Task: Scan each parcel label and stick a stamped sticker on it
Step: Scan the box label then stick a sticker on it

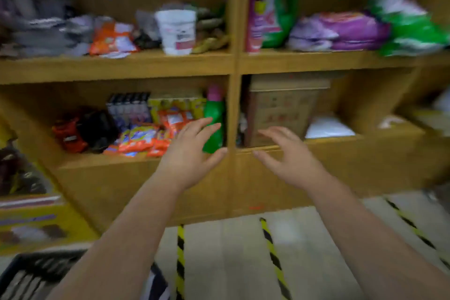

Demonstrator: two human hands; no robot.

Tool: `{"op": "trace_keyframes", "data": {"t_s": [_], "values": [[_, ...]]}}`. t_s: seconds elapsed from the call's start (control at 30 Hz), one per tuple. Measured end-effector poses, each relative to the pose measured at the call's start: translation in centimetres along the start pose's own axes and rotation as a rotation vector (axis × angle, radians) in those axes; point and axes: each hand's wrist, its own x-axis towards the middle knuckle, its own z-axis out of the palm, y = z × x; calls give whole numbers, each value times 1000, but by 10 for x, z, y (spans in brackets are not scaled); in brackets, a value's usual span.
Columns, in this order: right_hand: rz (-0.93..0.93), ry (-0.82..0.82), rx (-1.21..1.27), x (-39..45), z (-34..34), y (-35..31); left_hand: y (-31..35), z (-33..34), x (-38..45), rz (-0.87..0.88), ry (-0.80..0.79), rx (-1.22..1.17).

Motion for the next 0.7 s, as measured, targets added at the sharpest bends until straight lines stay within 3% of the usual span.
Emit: {"op": "trace_keyframes", "data": {"t_s": [0.27, 0.5, 0.7], "values": [[537, 431, -147, -224, -204, 171, 315, 137, 88, 490, -178, -273], [901, 613, -178, -430, -329, 270, 568, 253, 77, 783, -352, -471], [1085, 662, -147, -528, -381, 336, 701, 319, 63, 899, -485, -494]]}}
